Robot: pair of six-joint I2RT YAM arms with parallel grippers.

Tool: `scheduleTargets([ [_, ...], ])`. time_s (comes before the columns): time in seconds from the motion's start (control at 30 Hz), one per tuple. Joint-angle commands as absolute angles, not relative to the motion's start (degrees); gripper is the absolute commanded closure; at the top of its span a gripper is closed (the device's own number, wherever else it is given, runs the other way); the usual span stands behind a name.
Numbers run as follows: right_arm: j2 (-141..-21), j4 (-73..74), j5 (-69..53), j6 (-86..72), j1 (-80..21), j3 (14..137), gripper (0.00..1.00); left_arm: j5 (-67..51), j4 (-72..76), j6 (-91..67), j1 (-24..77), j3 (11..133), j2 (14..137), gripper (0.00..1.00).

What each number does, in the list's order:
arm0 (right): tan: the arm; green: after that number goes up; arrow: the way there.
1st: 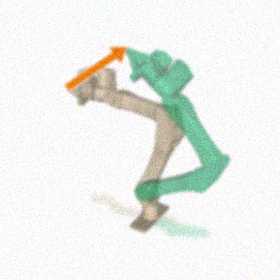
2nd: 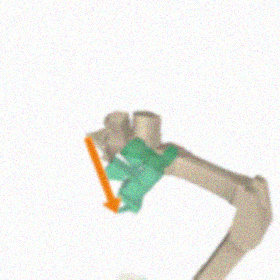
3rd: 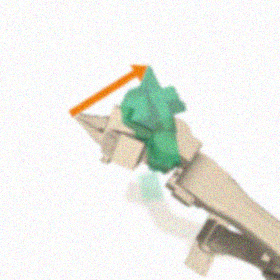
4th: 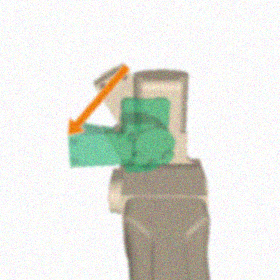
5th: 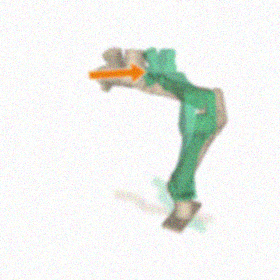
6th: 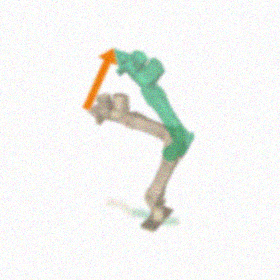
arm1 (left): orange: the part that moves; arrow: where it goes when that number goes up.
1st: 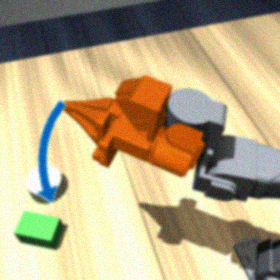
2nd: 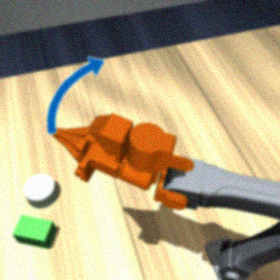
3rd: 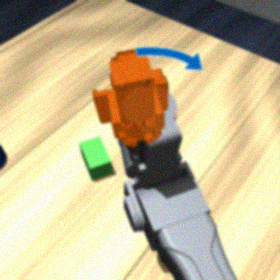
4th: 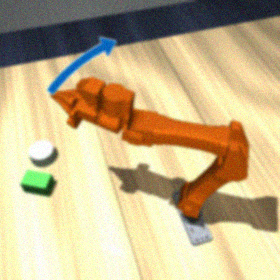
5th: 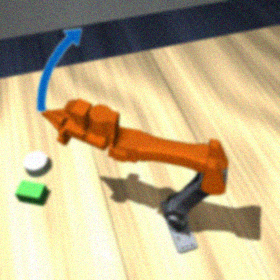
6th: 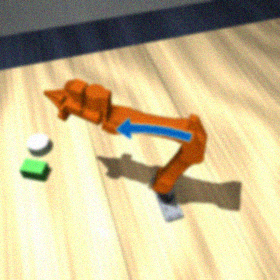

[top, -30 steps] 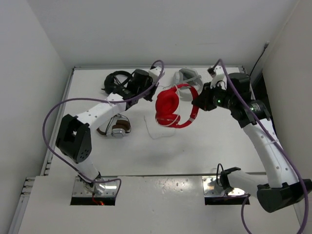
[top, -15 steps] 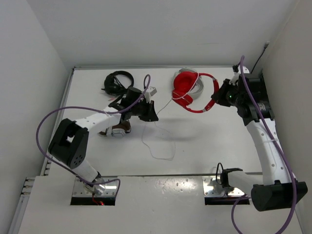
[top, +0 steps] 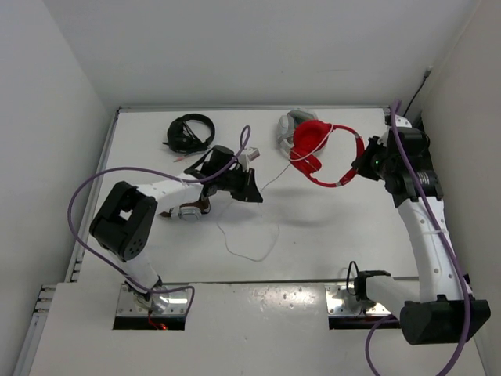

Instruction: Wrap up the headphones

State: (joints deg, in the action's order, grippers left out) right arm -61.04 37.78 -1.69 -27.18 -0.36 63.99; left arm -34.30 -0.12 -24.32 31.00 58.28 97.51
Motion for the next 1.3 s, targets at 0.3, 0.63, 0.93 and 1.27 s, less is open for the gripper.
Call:
scheduleTargets([
  [0.3, -64.4, 27.5, -0.9, -35.3, 0.6, 63.5, 1.00, -24.5, -5.2, -16.2, 38.0, 57.7, 92.9, 0.89],
  [0.63, -63.3, 31.1, -2.4, -31.6, 1.1, 63.5, 1.00, -22.7, -23.0, 5.6, 33.7, 64.3, 94.7, 0.77],
  [0.93, -60.8, 31.6, 0.3, -29.0, -3.4, 62.2, 1.00, -22.7, -29.2, 25.6, 31.9, 63.6, 87.7, 0.62],
  [1.27, -61.3, 31.6, 0.3, -29.0, -4.0, 62.2, 1.00, -22.3, -28.6, 46.9, 43.3, 51.7, 79.8, 0.62],
])
